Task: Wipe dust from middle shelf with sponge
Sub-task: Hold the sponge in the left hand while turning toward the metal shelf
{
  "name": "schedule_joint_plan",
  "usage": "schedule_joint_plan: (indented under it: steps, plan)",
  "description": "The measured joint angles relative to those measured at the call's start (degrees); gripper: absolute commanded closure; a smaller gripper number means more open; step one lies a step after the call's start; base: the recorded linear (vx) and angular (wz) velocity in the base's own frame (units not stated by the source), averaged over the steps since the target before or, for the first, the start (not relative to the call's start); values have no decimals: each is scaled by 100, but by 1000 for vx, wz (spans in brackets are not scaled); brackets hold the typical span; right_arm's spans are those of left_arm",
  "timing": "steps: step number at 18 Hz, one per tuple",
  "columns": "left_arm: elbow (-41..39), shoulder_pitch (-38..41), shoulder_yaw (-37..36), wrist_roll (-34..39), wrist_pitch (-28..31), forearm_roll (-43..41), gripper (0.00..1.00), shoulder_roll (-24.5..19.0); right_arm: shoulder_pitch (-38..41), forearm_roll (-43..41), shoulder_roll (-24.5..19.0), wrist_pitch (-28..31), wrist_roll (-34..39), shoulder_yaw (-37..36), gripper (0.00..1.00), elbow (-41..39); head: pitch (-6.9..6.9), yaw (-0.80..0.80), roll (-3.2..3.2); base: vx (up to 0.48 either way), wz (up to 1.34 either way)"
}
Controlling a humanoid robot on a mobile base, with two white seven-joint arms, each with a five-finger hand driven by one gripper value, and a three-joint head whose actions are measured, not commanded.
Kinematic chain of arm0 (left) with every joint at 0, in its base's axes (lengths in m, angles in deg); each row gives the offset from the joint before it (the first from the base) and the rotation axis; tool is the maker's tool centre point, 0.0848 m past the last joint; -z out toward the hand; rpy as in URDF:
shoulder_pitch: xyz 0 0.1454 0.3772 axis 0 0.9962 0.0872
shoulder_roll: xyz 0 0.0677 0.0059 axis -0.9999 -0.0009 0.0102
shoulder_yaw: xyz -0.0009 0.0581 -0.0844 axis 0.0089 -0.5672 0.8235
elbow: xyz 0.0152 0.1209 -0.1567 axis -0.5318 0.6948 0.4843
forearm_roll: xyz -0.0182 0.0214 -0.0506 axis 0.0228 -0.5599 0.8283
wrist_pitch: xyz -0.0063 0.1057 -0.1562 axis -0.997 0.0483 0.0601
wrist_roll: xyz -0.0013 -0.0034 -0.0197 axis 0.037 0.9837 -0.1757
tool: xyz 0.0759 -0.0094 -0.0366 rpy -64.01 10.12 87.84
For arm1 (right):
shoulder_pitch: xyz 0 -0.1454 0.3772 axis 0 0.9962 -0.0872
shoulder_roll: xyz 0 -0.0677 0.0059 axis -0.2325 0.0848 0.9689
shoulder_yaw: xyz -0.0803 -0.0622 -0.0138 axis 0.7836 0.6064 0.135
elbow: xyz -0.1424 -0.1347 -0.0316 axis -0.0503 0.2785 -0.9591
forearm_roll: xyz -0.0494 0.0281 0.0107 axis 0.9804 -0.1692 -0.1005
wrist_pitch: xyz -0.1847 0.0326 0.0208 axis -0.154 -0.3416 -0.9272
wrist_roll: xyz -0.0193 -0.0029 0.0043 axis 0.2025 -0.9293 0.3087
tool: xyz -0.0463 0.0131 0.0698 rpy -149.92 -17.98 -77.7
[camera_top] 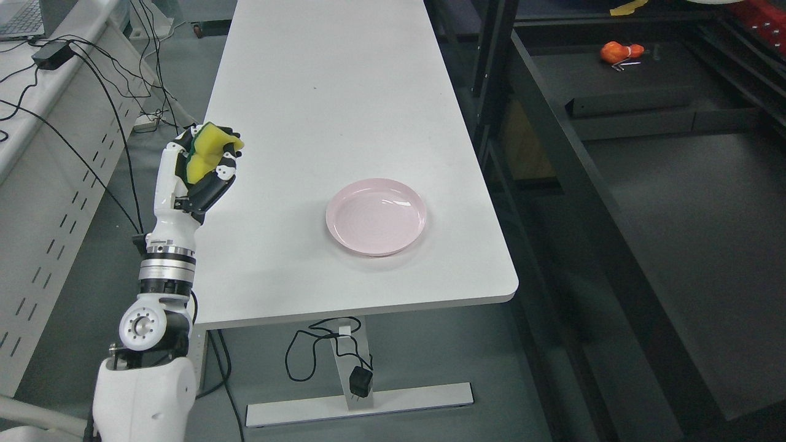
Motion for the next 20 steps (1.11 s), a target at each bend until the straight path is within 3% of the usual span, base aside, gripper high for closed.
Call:
schedule_joint_plan:
  steps: [9, 20]
  plan:
    - [-722, 782, 236, -18, -98, 287, 100, 51, 0, 0, 0, 0, 0, -1, 0, 0, 0, 0, 0, -196, -32]
    - [-1033, 1081, 105, -24, -223, 417, 99, 73, 1, 0, 0, 0, 0, -1, 0, 0, 0, 0, 0, -266, -59]
